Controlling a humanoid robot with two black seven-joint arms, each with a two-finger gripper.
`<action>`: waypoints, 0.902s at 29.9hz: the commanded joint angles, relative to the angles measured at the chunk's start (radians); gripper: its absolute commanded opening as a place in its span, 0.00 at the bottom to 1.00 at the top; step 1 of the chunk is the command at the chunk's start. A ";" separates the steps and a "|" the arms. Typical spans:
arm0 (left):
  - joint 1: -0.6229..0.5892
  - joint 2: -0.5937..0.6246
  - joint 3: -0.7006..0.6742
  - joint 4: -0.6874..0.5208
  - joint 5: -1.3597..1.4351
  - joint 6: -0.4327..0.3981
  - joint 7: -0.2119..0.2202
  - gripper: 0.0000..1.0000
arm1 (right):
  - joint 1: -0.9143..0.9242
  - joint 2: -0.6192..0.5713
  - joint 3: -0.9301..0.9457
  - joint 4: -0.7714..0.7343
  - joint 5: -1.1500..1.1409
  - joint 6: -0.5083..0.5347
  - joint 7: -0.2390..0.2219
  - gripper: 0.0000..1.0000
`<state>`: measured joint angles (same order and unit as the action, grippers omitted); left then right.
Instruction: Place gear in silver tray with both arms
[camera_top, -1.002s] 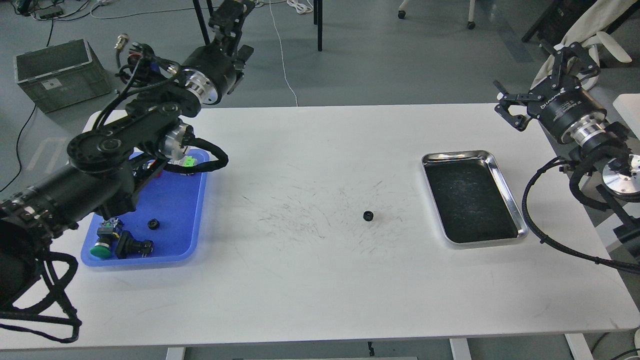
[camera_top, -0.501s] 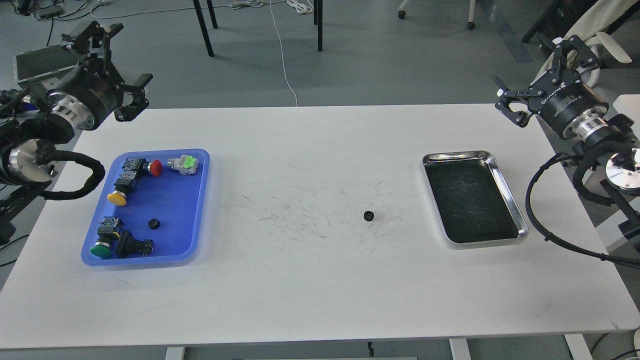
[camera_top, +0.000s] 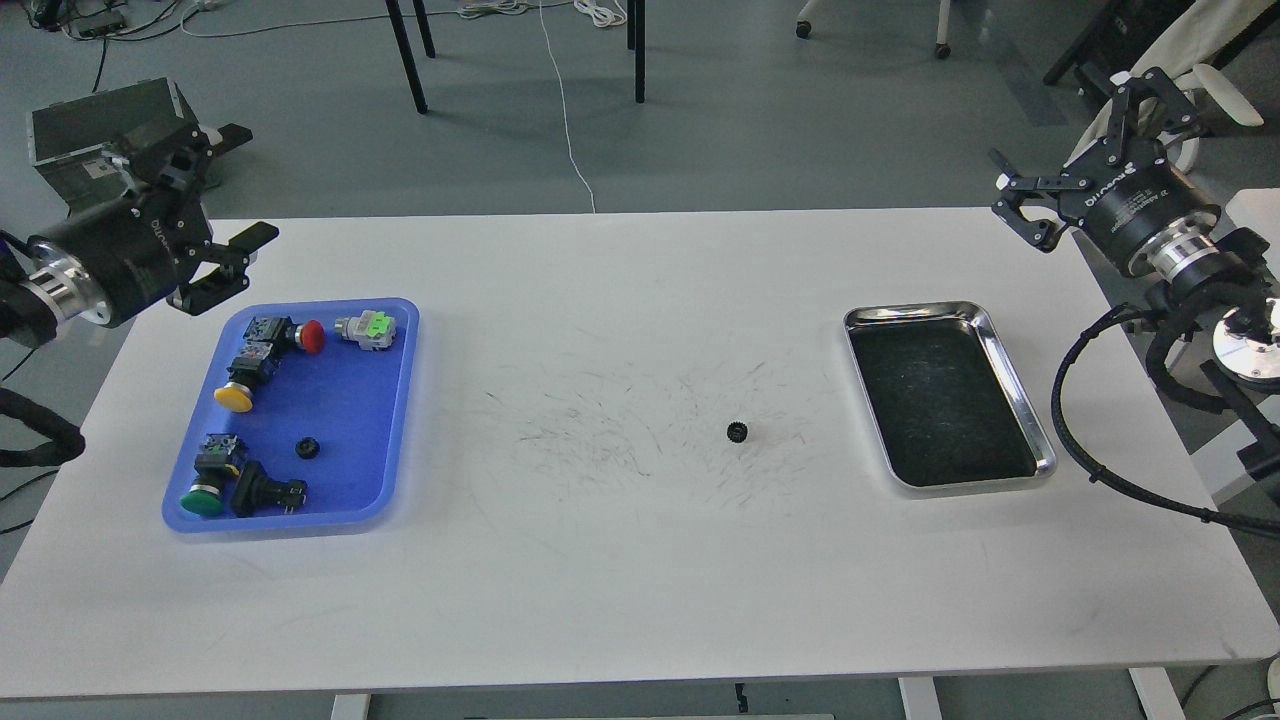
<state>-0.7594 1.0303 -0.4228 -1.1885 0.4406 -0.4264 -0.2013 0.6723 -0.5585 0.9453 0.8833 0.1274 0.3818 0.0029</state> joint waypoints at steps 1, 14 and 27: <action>-0.005 0.031 -0.014 0.000 0.303 -0.062 -0.013 0.98 | 0.001 0.000 0.000 0.000 0.000 0.000 -0.001 0.99; 0.020 -0.029 0.103 0.013 1.145 0.171 -0.190 0.97 | 0.000 -0.011 -0.005 -0.001 0.000 -0.001 -0.001 0.99; 0.020 -0.140 0.314 0.110 1.319 0.402 -0.202 0.92 | 0.000 -0.011 -0.005 -0.001 0.000 -0.003 0.000 0.99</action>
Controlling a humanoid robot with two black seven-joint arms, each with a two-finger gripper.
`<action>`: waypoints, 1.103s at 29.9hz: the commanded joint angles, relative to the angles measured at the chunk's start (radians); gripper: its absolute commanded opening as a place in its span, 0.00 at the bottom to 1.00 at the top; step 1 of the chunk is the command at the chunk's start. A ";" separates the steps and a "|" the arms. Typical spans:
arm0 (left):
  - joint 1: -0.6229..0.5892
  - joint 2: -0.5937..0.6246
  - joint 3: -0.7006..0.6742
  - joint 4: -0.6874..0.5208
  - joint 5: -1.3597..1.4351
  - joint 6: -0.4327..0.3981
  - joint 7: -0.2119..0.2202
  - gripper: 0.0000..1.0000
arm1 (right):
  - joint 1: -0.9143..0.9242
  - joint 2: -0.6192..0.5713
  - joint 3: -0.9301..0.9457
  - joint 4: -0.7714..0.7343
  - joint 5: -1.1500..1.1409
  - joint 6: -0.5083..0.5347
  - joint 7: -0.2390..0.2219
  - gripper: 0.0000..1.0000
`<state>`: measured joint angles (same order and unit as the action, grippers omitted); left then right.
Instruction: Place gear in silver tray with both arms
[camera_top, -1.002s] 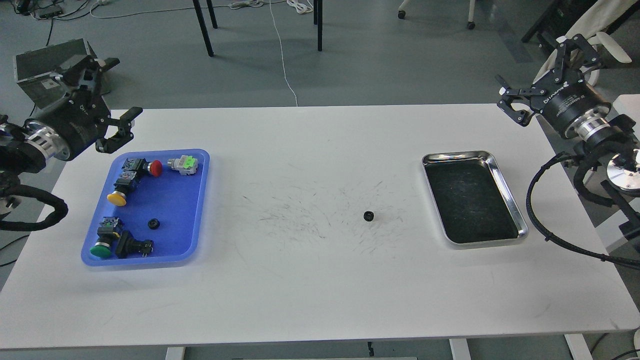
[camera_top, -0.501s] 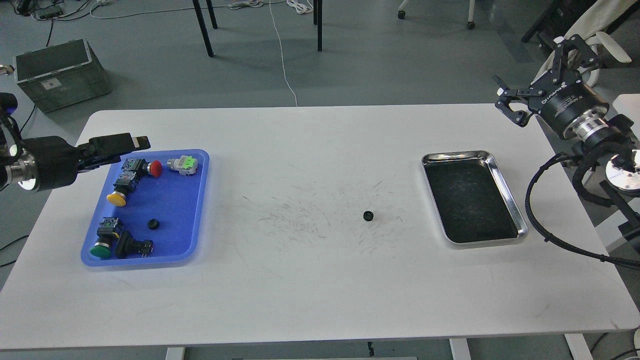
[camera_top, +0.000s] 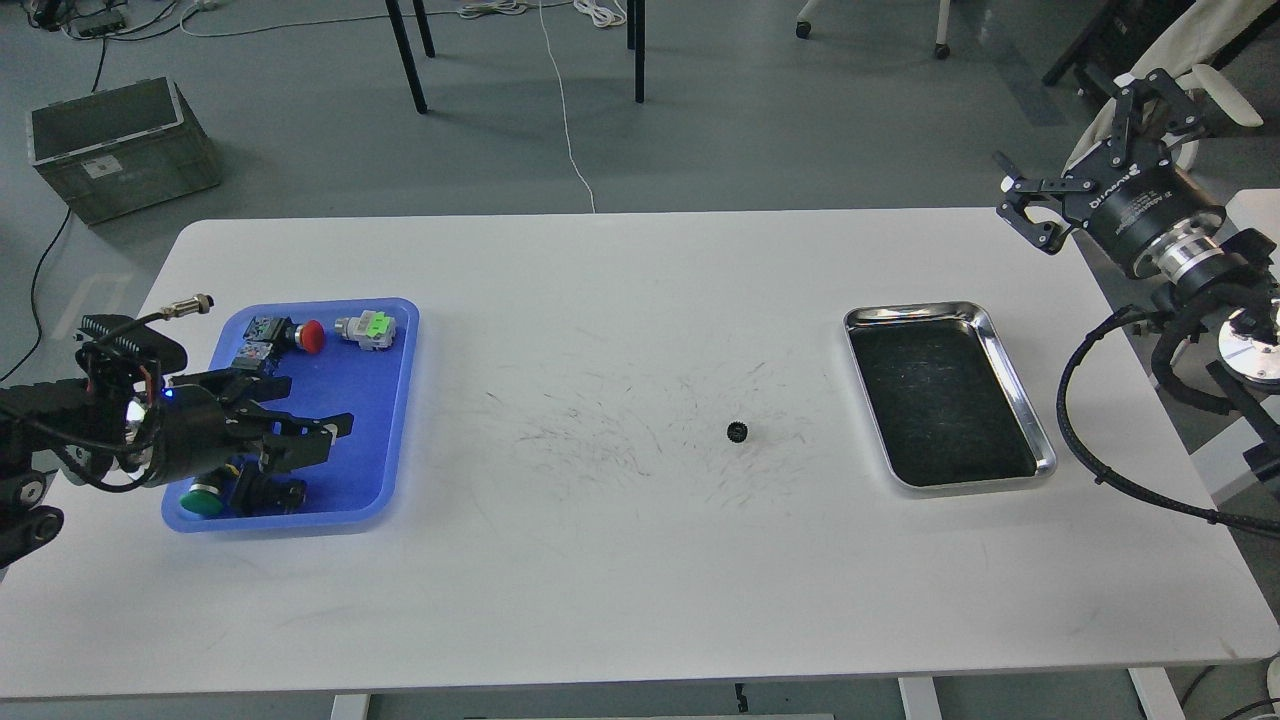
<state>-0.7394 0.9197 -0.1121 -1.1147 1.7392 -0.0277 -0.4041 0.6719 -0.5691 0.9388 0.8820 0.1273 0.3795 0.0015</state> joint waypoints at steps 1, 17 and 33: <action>0.002 -0.045 0.003 0.047 0.025 0.005 0.001 0.92 | 0.000 0.000 0.002 0.000 0.000 -0.001 0.000 0.99; 0.071 -0.102 0.003 0.173 0.028 0.037 -0.002 0.83 | -0.005 -0.002 0.000 -0.003 -0.002 -0.001 0.000 0.99; 0.057 -0.111 0.000 0.197 0.011 0.042 -0.018 0.86 | 0.034 -0.012 -0.199 0.067 -0.451 -0.013 -0.015 0.99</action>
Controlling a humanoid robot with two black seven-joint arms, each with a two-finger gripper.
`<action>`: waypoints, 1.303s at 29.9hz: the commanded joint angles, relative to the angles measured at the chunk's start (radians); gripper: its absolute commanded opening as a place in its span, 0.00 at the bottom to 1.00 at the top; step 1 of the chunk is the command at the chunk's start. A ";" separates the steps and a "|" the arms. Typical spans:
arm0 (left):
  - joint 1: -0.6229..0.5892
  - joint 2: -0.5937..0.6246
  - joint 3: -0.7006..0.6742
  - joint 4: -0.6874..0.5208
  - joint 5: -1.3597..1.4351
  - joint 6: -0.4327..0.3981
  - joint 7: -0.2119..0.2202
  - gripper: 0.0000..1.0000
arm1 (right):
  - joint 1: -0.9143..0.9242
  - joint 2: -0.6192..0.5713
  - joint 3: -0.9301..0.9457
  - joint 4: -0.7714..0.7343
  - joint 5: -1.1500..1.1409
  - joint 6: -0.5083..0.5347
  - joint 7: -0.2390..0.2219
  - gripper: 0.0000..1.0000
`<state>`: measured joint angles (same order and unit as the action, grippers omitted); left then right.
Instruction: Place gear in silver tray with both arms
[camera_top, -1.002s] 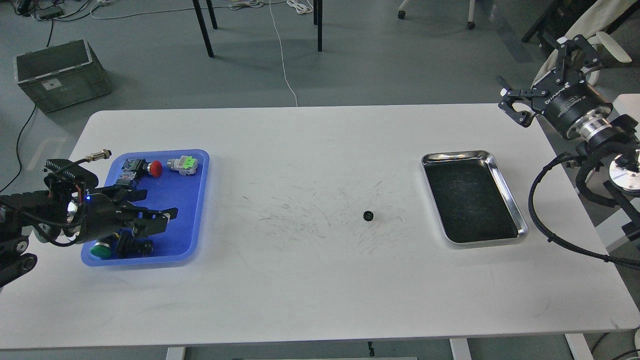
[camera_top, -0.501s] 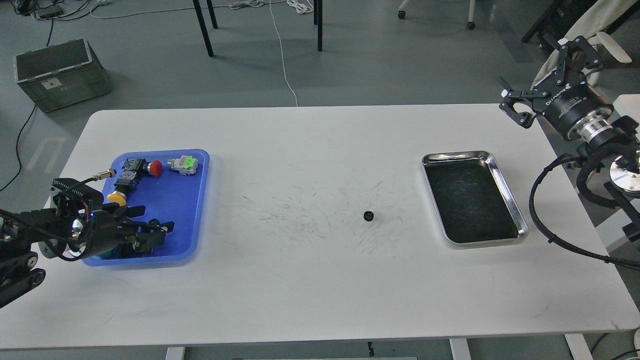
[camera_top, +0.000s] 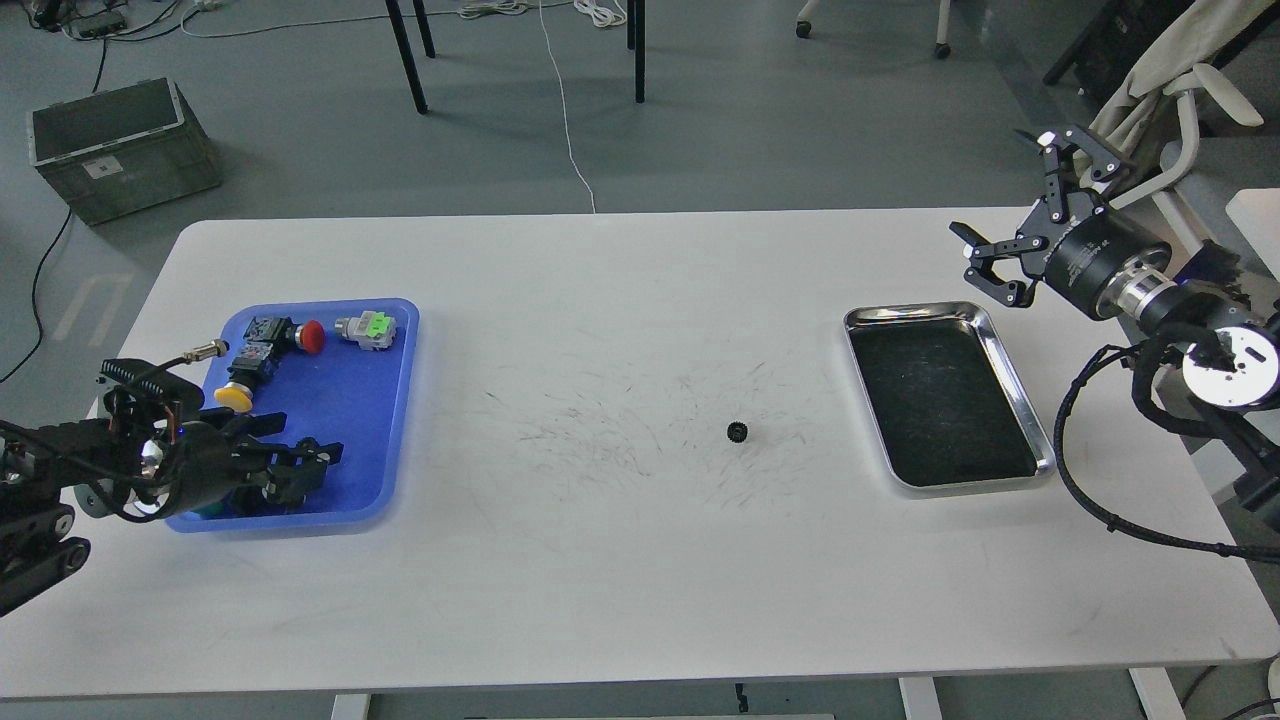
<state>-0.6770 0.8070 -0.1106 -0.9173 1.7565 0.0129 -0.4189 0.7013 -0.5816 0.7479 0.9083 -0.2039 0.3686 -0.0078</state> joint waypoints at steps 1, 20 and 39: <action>-0.007 0.001 -0.001 0.000 -0.008 0.001 -0.006 0.87 | 0.007 0.000 -0.012 0.067 -0.153 0.000 -0.011 0.99; -0.030 0.011 -0.017 -0.014 -0.040 0.004 -0.012 0.93 | 0.457 -0.029 -0.749 0.271 -0.658 -0.022 -0.072 0.98; -0.039 0.009 -0.015 -0.017 -0.046 0.021 -0.012 0.93 | 0.538 0.250 -1.002 0.175 -0.727 -0.022 -0.153 0.89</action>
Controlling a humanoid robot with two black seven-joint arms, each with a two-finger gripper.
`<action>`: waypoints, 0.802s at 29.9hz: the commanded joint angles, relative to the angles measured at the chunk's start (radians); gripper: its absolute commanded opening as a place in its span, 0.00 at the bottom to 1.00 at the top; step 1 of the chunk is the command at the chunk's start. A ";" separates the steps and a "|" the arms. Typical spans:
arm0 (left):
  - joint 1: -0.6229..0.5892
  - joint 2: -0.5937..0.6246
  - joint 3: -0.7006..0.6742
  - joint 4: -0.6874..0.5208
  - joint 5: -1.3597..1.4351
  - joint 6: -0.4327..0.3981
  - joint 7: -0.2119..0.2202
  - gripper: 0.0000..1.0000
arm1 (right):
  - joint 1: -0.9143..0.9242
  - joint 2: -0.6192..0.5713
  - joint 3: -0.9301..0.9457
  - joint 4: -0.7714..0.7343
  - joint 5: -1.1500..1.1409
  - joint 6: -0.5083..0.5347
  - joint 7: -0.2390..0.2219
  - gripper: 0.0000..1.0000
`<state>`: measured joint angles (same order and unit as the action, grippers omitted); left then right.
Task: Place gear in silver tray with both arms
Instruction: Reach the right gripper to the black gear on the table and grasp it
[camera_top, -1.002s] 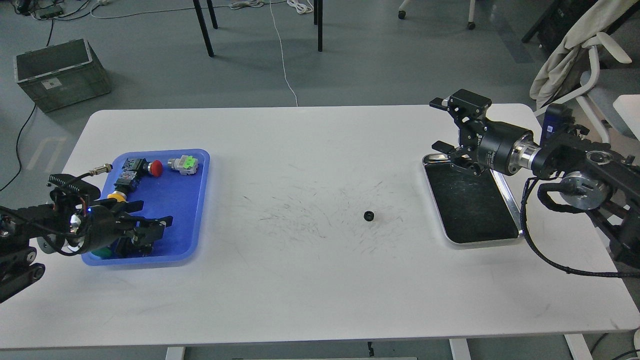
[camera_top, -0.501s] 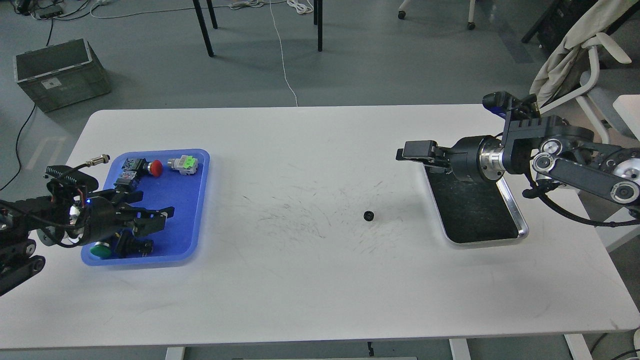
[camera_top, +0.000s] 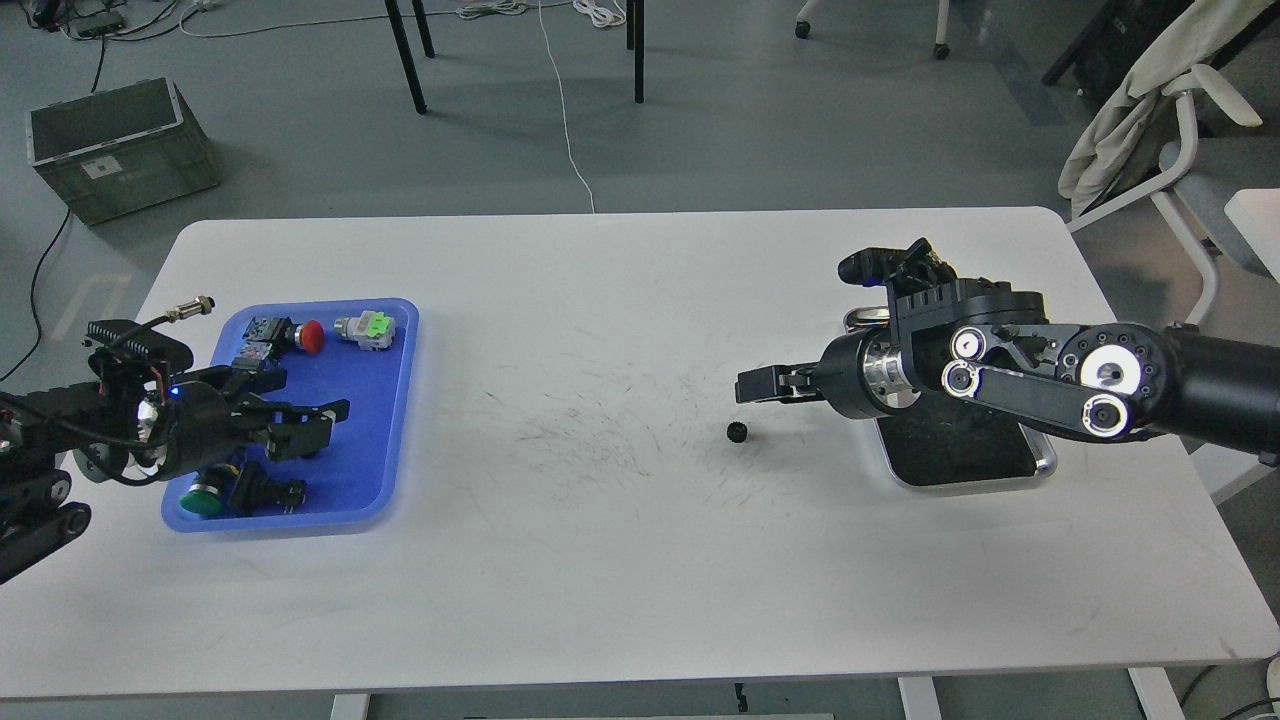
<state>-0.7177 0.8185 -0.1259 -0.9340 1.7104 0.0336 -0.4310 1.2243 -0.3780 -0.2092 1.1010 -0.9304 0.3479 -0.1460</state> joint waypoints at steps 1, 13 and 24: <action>0.001 -0.002 0.000 0.000 0.000 0.000 0.000 0.93 | 0.023 0.059 -0.061 -0.020 -0.001 -0.001 -0.017 0.88; 0.001 -0.007 -0.001 0.000 0.000 0.002 -0.002 0.93 | 0.034 0.136 -0.121 -0.072 -0.024 -0.001 -0.018 0.77; 0.003 -0.009 -0.001 0.001 -0.012 0.003 -0.003 0.93 | 0.037 0.203 -0.159 -0.112 -0.025 -0.001 -0.020 0.60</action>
<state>-0.7152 0.8085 -0.1273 -0.9338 1.7002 0.0366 -0.4326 1.2565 -0.1921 -0.3434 0.9965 -0.9556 0.3466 -0.1656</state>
